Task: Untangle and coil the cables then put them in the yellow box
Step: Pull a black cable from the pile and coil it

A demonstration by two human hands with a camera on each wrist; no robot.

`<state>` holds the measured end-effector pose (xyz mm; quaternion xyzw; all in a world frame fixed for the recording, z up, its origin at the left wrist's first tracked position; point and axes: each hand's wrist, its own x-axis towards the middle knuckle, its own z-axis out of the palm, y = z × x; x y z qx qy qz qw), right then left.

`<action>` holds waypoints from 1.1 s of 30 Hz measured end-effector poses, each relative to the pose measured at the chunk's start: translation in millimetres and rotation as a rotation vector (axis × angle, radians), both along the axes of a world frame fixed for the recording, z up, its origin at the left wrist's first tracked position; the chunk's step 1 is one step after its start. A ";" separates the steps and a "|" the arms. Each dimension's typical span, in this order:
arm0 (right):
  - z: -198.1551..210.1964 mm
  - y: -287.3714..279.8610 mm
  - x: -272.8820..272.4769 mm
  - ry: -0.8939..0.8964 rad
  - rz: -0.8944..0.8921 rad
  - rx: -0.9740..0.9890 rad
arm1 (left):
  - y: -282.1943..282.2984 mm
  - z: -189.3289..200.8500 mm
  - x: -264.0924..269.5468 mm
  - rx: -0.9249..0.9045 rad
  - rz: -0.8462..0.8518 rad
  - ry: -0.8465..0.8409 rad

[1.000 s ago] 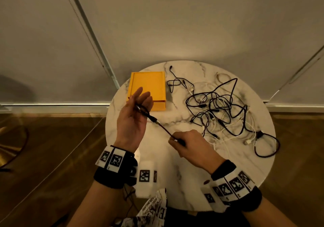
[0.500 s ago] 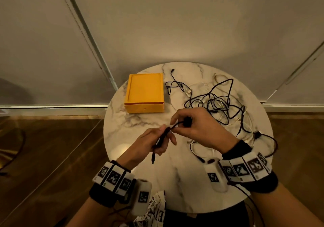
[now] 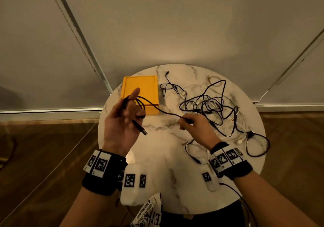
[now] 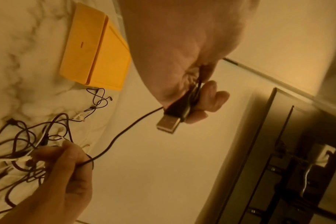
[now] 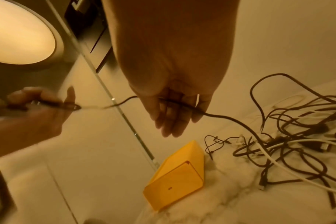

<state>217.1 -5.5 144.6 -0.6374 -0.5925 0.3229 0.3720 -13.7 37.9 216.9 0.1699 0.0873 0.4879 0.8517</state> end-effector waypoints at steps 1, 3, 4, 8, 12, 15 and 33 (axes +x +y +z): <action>4.9 3.0 4.2 0.048 -0.040 0.036 | 2.2 -2.0 -2.6 -0.039 0.039 -0.030; 20.9 9.5 10.4 0.158 -0.098 0.107 | 6.2 -4.8 -6.7 -0.127 0.101 -0.105; 31.2 13.8 12.0 0.201 -0.109 0.139 | 7.3 -6.0 -7.9 -0.166 0.133 -0.115; 76.1 36.7 18.9 0.276 -0.141 0.318 | 2.7 -4.2 -4.5 -0.196 0.170 -0.071; 79.6 45.3 20.2 0.224 -0.121 0.331 | 2.0 8.1 -11.2 -0.100 0.084 -0.149; 29.8 43.8 26.7 -0.119 -0.025 -0.002 | 8.9 28.9 -22.5 -0.017 0.078 -0.205; 85.3 49.3 50.2 0.092 0.012 -0.039 | 19.6 -14.4 81.0 0.236 0.089 0.734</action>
